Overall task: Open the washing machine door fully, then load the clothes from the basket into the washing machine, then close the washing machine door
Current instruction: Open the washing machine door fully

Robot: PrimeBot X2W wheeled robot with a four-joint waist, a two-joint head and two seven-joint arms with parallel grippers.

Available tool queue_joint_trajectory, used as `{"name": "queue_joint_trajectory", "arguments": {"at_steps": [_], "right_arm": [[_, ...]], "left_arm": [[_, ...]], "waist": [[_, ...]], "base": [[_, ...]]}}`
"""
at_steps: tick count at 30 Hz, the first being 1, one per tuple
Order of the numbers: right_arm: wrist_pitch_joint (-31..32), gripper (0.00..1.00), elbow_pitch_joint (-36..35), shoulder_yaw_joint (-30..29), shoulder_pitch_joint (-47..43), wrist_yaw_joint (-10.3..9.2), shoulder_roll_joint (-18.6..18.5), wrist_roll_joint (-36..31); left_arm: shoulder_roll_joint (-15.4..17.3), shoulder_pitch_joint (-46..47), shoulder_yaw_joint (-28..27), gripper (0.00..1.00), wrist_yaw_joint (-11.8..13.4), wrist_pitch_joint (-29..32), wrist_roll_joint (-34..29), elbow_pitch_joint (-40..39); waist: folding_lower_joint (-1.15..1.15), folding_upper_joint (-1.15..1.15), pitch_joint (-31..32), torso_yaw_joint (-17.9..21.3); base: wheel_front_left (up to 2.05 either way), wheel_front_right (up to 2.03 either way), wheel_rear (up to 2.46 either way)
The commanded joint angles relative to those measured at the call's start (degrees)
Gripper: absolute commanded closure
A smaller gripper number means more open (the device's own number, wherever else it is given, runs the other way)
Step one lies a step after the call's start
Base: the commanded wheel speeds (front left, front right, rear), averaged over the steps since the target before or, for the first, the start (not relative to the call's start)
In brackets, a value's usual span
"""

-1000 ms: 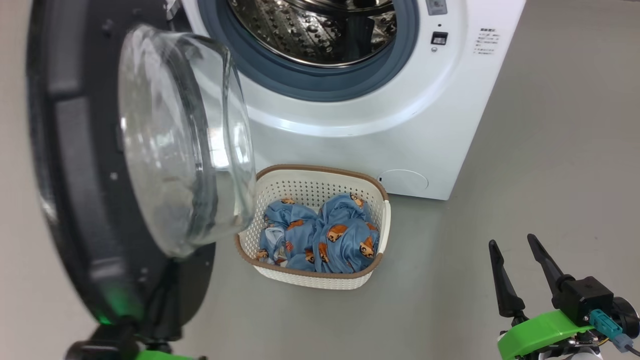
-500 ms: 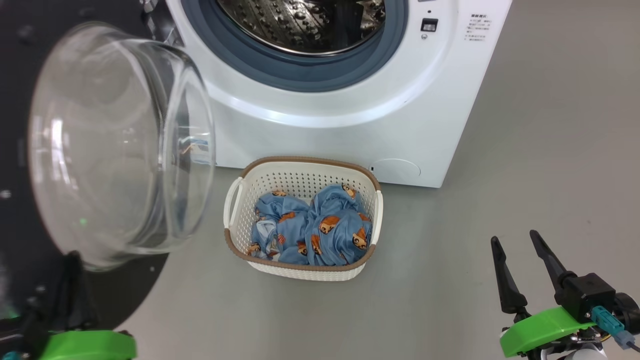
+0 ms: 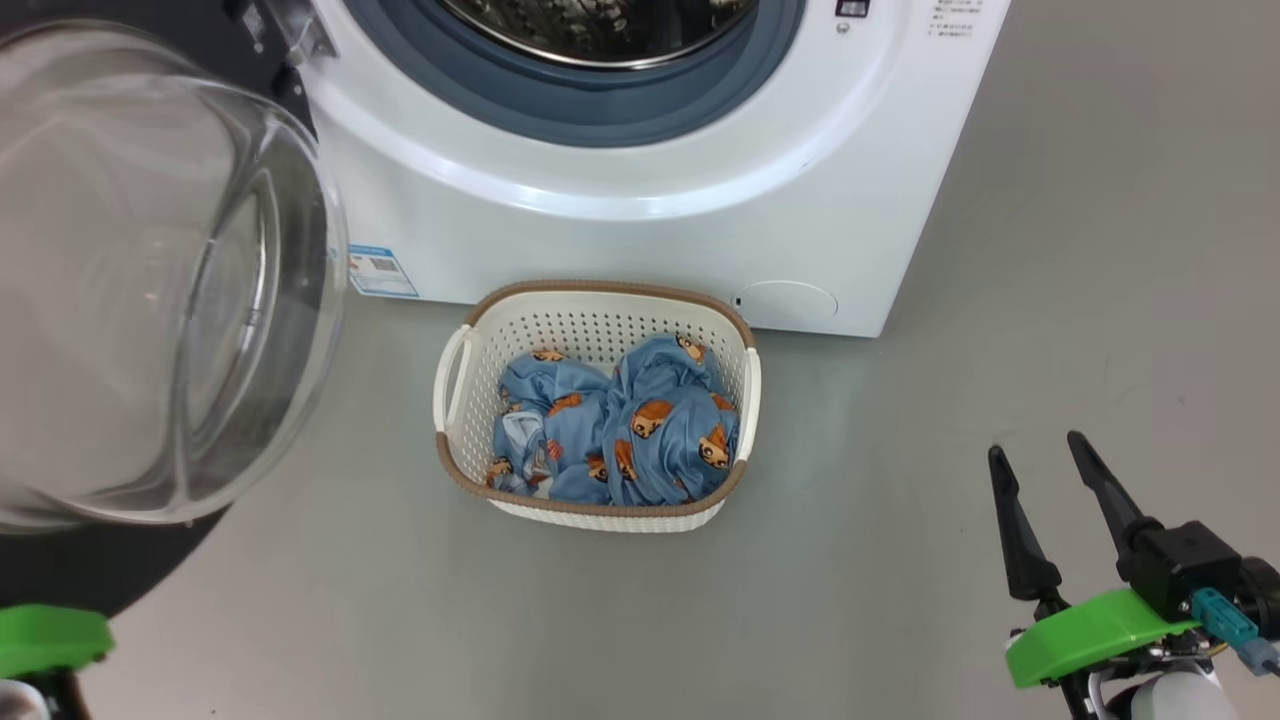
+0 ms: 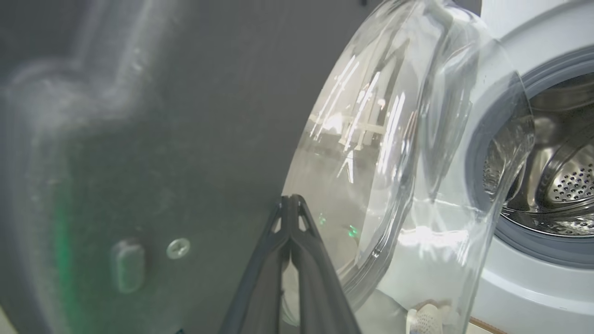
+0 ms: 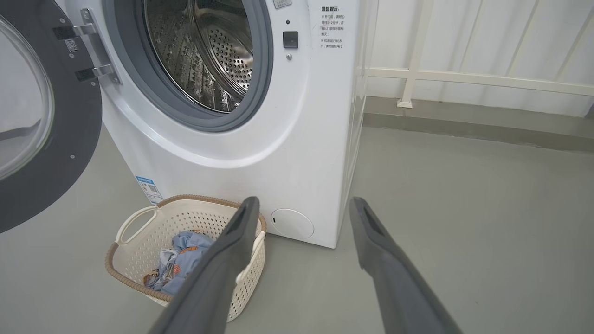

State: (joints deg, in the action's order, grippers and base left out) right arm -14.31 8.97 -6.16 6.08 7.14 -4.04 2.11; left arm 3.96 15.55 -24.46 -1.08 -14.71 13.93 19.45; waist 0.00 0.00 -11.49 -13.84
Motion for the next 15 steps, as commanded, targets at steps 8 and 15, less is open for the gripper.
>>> {"name": "queue_joint_trajectory", "arguments": {"at_steps": [8,15], "right_arm": [[-0.7,0.00,-1.4,1.6,2.0,0.35,-0.9,-0.2],[-0.7,0.00,-1.0,1.4,1.9,0.35,-0.7,0.0]], "left_arm": [[5.4,6.2,-7.3,1.00,-0.7,-0.3,-0.7,2.5],[6.0,7.4,-9.0,1.00,-1.8,-0.3,-2.6,4.3]], "waist": [[0.00,0.00,-1.3,0.8],[0.00,0.00,-0.6,1.0]], "base": [[0.00,0.00,0.00],[0.00,0.00,0.00]]}}
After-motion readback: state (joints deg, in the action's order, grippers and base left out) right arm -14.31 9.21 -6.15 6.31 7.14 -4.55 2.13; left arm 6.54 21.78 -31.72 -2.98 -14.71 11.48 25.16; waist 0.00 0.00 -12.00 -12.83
